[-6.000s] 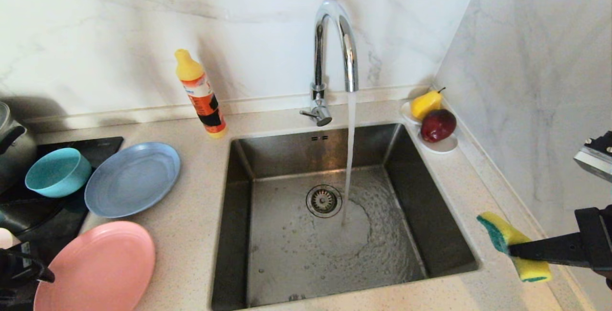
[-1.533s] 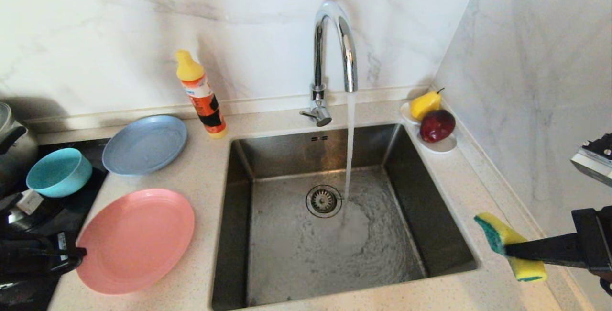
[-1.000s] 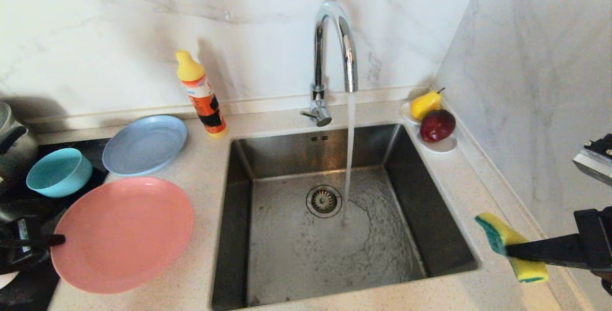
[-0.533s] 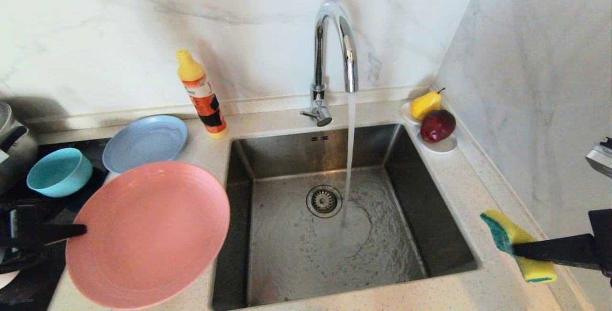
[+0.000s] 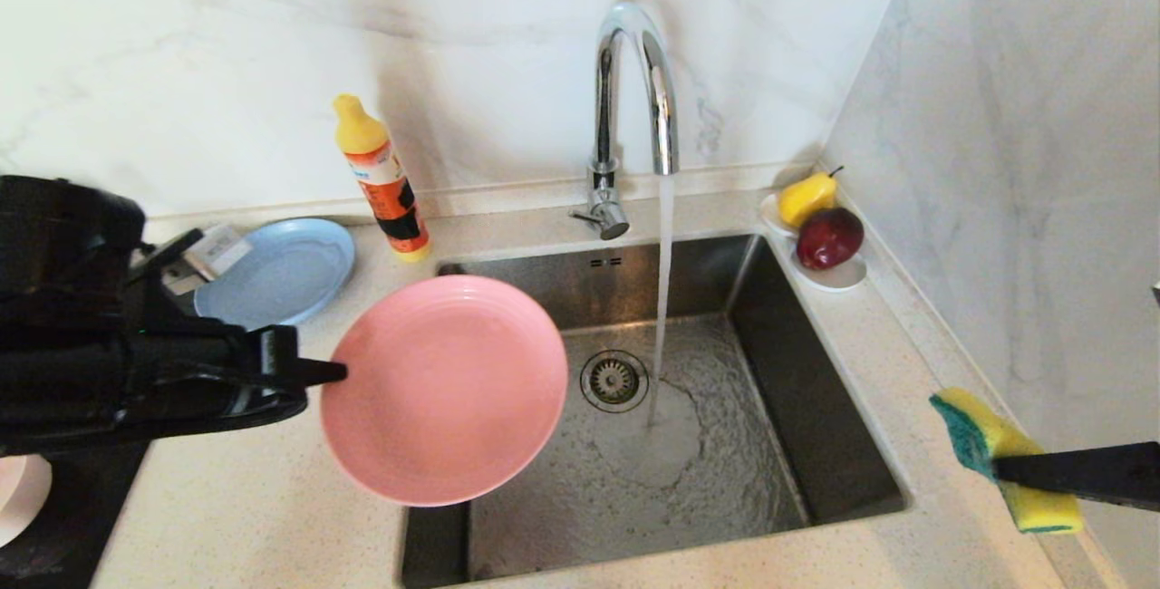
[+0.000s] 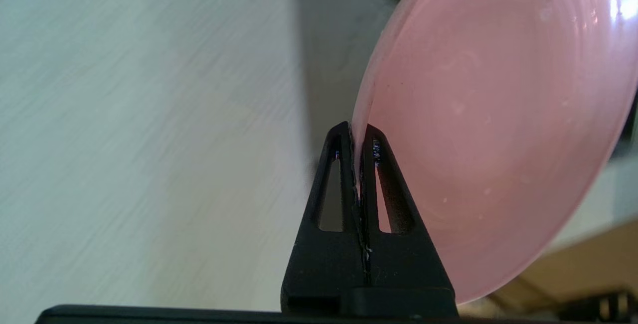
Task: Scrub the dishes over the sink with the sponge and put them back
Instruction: Wash the plate
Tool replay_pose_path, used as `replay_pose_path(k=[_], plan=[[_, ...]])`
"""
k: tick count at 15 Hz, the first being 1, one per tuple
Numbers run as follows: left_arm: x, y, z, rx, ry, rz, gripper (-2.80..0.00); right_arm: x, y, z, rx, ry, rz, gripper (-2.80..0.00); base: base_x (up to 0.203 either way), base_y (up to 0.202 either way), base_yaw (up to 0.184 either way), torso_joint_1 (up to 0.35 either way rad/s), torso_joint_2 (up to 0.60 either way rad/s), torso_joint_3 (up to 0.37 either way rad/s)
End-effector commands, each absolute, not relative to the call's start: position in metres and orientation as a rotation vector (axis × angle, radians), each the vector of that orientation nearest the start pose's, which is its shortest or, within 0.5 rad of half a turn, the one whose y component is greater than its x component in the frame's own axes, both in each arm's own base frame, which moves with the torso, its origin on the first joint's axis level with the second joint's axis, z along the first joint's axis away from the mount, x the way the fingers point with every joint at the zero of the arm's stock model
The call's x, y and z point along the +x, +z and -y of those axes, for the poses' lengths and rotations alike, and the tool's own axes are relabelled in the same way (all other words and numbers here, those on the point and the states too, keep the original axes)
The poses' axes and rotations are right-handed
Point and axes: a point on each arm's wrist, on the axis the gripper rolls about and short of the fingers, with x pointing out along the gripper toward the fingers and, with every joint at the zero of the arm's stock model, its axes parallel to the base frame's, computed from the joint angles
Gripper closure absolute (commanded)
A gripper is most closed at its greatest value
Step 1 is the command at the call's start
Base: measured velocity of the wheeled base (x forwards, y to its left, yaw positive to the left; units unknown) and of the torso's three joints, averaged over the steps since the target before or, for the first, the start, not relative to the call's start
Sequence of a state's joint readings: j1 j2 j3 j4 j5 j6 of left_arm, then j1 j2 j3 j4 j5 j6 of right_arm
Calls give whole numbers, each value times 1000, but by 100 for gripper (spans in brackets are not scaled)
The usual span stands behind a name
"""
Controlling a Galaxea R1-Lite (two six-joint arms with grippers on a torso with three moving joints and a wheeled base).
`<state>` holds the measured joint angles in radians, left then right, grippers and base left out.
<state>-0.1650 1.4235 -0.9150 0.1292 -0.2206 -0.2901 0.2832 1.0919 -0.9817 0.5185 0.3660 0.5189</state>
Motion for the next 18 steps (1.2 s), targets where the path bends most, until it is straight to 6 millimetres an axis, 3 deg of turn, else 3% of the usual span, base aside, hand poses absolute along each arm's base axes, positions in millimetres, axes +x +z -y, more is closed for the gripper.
replay_pose_path(k=[1,8,12,18], plan=[[260,192,86,-271,-309,-744,0,116,264,-42,513,453,-780,0,0,0,0,0,0,0],[300,156,184,-257,-348,-677,0,109,264,-40,513,457,-767,0,0,0,0,0,0,0],[310,146,210,-272,-381,-665,0,108,265,-40,512,459,-762,0,0,0,0,0,0,0],[329,147,243,-333,-419,-624,0,107,265,-40,510,462,-760,0,0,0,0,0,0,0]])
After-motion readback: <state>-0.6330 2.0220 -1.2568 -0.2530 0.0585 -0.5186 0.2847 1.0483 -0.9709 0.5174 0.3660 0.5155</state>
